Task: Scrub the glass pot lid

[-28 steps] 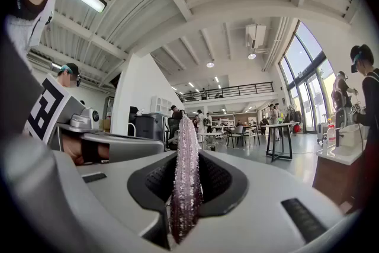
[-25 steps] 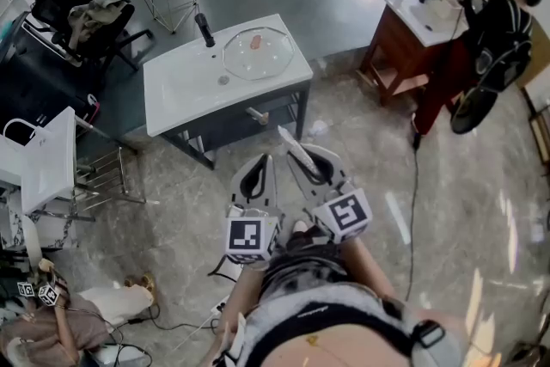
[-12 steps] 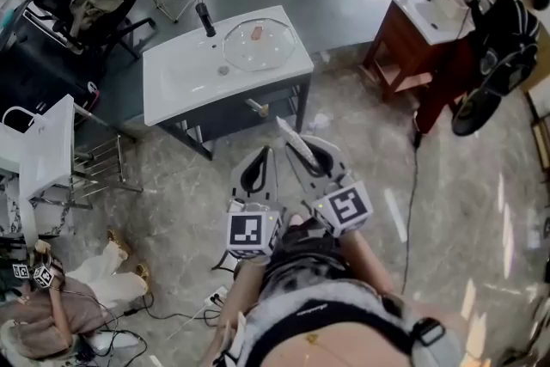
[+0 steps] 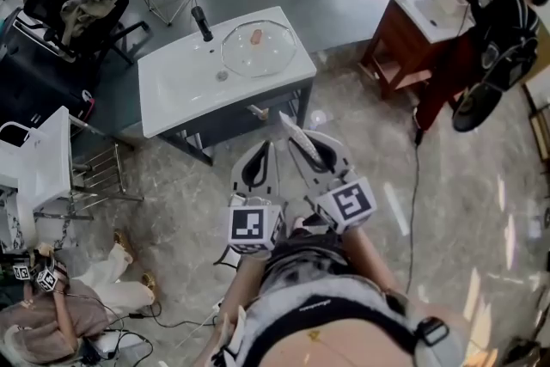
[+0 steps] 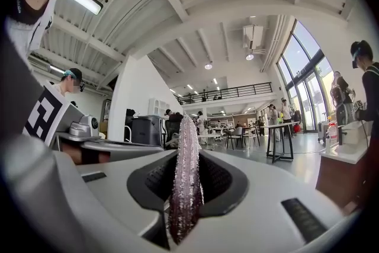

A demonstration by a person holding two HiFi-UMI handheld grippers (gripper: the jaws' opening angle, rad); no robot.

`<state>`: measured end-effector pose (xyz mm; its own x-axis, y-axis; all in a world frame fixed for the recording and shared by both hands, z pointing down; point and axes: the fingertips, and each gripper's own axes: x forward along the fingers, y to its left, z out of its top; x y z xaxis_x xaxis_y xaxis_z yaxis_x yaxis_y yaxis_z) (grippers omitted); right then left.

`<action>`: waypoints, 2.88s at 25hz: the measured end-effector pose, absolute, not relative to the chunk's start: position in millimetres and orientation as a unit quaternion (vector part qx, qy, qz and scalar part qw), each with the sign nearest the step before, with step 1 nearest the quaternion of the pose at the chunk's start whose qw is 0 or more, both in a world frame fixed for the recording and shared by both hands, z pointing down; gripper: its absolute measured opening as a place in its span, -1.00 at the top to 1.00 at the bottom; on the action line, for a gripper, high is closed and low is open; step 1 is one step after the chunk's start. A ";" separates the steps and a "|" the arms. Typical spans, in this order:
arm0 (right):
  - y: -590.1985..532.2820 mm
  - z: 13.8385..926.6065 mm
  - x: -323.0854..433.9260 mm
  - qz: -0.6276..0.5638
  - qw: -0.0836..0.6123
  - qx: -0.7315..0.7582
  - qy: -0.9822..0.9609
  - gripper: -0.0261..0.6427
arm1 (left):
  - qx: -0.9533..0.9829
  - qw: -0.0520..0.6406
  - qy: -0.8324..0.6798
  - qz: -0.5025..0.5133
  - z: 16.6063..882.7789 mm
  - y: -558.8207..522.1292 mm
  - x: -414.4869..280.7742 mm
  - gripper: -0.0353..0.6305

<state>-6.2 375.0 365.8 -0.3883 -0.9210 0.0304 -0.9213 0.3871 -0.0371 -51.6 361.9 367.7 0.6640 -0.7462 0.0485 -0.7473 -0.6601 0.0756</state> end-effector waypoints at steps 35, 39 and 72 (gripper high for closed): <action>210.4 386.1 -71.1 0.033 0.023 0.601 -0.798 0.67 | 0.935 0.064 -0.348 -0.004 383.1 196.1 -114.1 0.90; 187.8 384.3 -68.3 0.035 0.021 0.588 -0.808 0.67 | 0.932 0.062 -0.357 -0.004 381.0 174.4 -108.9 0.90; 28.7 388.2 61.2 0.046 0.024 0.518 -0.854 0.67 | 0.908 0.064 -0.413 0.018 385.5 26.5 26.0 0.90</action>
